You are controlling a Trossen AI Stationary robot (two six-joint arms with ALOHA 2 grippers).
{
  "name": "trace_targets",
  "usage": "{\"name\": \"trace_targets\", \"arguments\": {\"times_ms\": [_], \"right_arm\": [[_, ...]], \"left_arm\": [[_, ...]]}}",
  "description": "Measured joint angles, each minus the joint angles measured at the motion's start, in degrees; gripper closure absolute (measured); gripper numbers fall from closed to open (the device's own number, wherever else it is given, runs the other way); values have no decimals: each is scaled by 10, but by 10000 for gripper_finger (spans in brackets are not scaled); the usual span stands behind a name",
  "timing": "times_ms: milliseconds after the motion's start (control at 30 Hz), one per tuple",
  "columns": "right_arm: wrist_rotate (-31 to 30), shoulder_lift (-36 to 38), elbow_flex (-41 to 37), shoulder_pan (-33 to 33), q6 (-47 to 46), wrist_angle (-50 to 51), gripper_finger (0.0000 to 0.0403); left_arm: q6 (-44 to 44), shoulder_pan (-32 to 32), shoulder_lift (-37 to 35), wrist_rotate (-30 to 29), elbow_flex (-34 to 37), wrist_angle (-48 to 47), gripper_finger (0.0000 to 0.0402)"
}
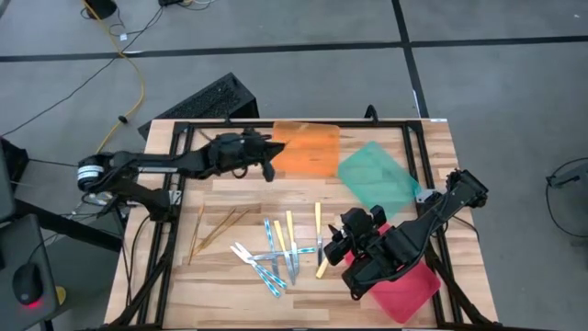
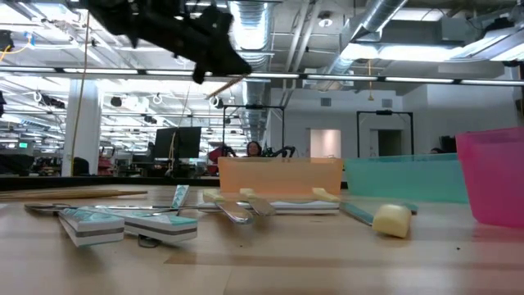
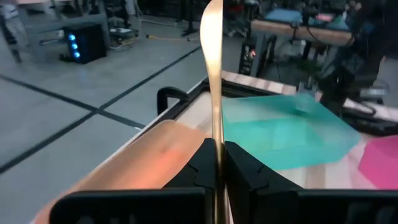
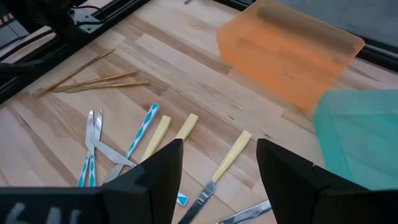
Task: Sort silverware by color (type)
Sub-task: Put the gold knife into the orange bin
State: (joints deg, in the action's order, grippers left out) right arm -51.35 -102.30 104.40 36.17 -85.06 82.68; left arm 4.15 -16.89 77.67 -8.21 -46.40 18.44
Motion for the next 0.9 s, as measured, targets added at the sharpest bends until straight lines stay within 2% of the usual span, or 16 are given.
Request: {"name": "trace_targets", "arguments": {"times_ms": [133, 300, 433, 667, 900], "right_arm": [[0, 0, 0, 1, -4, 1, 175], [0, 0, 0, 7, -5, 2, 175], [1, 0, 0, 10, -18, 2, 175], [2, 0, 0, 15, -21, -7, 175], [2, 0, 0, 17, -21, -6, 175]], "left_arm": [[-34, -14, 70, 18, -68, -7, 401], [-59, -32, 156, 87, -143, -23, 401], [-98, -35, 213, 95, -186, -37, 401], [-140, -48, 285, 94, -214, -63, 401], [-172, -97, 294, 90, -214, -156, 401]]}}
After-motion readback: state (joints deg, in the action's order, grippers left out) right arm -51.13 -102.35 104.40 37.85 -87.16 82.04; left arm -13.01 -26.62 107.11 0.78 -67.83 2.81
